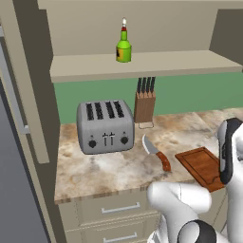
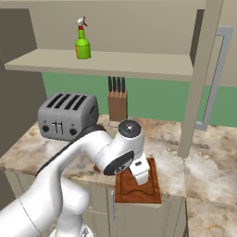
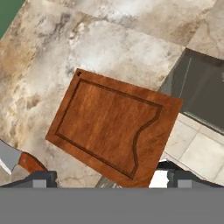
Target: Move the cutting board and knife to the sink. Then move spray from the cabinet to the counter.
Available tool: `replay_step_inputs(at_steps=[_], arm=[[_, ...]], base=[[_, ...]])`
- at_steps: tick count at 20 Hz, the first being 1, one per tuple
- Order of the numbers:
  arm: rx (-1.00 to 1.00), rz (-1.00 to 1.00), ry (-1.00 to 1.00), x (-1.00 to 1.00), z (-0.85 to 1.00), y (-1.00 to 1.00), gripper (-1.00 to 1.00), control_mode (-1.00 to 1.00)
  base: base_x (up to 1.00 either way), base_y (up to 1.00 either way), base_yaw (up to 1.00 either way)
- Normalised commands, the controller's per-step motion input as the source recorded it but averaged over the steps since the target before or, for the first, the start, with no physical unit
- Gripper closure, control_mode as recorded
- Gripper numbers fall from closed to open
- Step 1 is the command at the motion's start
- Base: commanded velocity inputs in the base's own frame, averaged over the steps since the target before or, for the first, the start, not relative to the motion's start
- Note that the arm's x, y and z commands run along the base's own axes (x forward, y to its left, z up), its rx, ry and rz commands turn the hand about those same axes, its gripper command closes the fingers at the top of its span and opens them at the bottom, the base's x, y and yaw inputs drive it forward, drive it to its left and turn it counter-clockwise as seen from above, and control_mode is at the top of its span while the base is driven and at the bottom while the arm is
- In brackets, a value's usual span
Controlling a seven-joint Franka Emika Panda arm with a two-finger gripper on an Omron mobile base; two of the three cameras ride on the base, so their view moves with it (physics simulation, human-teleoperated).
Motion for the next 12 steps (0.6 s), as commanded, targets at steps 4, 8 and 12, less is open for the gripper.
replay_step_inputs(at_steps=[4, 8, 12], arm=[[0.27, -0.26, -0.02, -0.59, -0.05, -0.11, -1.0, -1.0], [0.29, -0.25, -0.07, -0.65, -0.07, -0.14, -1.0, -1.0], [0.24, -0.17, -0.13, -0.61, -0.12, -0.13, -1.0, -1.0]], base=[[0.0, 0.0, 0.0], [0.0, 0.0, 0.0], [0.0, 0.0, 0.0]])
